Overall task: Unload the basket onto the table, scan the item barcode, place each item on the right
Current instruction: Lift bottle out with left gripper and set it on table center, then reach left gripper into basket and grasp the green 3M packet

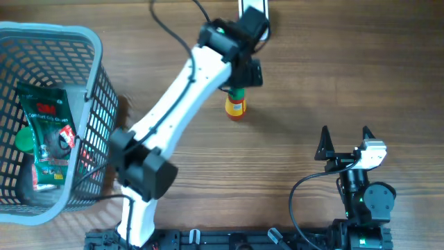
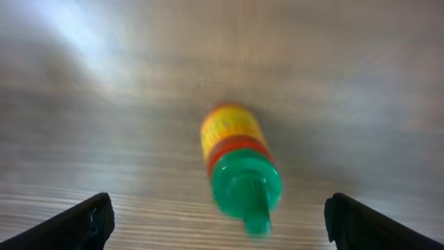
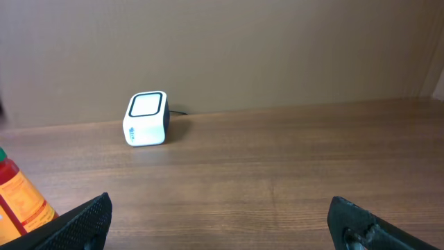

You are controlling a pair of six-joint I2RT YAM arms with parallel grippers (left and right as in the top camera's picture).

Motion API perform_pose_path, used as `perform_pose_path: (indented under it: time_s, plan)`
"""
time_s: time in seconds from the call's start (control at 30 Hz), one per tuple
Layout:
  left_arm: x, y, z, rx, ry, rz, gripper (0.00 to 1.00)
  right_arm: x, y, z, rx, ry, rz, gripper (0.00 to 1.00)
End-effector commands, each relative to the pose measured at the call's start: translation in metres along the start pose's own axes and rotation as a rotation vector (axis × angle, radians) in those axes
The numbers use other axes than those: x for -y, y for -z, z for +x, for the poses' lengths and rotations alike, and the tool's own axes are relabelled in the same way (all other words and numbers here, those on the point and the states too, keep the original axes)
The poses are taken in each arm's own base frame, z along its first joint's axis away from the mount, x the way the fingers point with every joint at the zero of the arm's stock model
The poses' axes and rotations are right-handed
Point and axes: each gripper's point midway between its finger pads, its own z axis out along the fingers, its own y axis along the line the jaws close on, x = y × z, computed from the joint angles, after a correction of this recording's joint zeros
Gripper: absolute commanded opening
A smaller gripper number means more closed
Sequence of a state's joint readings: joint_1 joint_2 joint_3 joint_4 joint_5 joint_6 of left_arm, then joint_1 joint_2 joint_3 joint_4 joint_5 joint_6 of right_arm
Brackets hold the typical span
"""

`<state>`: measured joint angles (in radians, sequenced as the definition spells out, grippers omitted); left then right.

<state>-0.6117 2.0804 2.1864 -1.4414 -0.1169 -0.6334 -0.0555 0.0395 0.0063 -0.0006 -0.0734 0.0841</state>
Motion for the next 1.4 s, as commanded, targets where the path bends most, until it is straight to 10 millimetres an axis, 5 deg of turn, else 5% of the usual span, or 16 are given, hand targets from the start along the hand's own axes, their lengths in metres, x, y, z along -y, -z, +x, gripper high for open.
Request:
perform_pose_path:
  time_s: [0.0,0.1,0.23,0.37,0.57,0.77,1.0,1.17,1.3,1.37]
  plan:
    - [-0.064,0.134,-0.060,0.354,0.144,0.060,1.00,0.000,0.000,0.000,0.003,0.006,0.001,1.00]
    - [-0.137,0.202,-0.079,0.544,0.314,0.043,1.00,0.000,0.000,0.000,0.003,0.006,0.001,1.00]
    - [-0.245,0.240,-0.056,0.597,0.580,-0.068,1.00,0.000,0.000,0.000,0.003,0.006,0.001,1.00]
    - [-0.314,0.235,-0.028,0.510,0.735,-0.137,1.00,0.000,0.000,0.000,0.003,0.006,0.001,1.00]
    - [-0.389,0.179,0.010,0.274,0.953,-0.221,1.00,0.000,0.000,0.000,0.003,0.006,0.001,1.00]
    - [-0.426,0.108,0.052,0.063,1.073,-0.287,1.00,0.000,0.000,0.000,0.003,0.006,0.002,1.00]
    - [-0.450,0.040,0.083,-0.071,0.919,-0.305,1.00,0.000,0.000,0.000,0.003,0.006,0.001,1.00]
    - [-0.488,0.040,0.109,-0.087,0.962,-0.497,1.00,0.000,0.000,0.000,0.003,0.006,0.002,1.00]
    - [-0.518,0.038,0.101,0.042,1.091,-0.527,1.00,0.000,0.000,0.000,0.003,0.006,0.001,1.00]
    - [-0.509,0.022,0.096,0.049,1.107,-0.426,1.00,0.000,0.000,0.000,0.003,0.006,0.001,1.00]
